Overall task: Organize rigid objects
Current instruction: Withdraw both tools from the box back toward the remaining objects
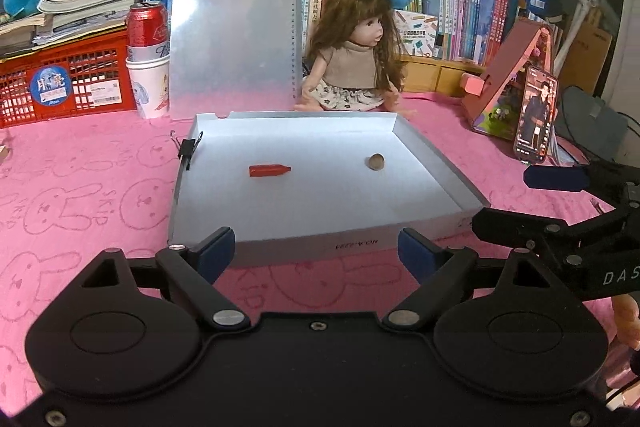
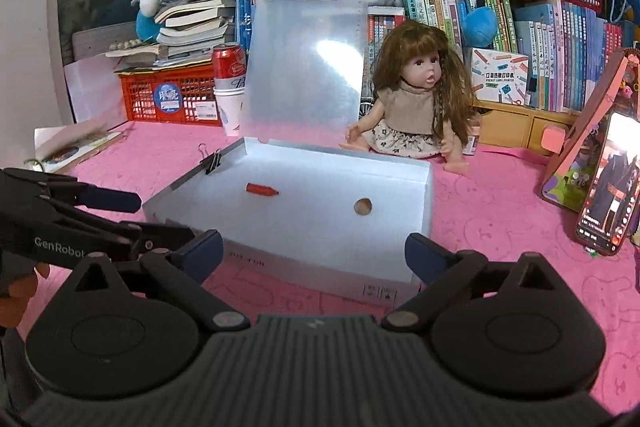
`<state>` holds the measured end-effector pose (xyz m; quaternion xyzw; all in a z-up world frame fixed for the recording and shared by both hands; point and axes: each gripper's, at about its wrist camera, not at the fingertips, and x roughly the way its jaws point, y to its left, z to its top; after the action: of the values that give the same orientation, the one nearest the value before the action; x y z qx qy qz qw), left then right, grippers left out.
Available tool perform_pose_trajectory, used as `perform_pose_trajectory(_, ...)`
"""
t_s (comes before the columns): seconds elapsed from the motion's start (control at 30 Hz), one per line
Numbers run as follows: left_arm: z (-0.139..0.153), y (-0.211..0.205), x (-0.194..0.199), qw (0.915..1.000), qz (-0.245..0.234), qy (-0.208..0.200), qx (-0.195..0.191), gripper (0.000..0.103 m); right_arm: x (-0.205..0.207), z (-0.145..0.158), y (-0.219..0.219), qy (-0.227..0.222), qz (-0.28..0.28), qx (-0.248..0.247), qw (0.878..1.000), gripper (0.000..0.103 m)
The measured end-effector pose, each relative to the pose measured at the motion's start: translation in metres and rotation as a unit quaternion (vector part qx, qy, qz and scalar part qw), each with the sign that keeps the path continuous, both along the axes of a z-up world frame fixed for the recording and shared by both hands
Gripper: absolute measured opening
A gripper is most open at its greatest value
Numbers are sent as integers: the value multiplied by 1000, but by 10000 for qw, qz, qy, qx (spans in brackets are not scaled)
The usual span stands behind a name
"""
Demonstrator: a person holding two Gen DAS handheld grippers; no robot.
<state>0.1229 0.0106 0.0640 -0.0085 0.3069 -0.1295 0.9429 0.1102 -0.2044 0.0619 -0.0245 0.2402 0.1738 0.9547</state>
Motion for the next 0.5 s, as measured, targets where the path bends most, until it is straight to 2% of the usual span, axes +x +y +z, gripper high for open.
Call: perform_pose_trajectory(0.5, -19, 3, -37, 9999, 51, -92, 71, 89, -25, -18, 1, -112, 26, -48, 9999, 102)
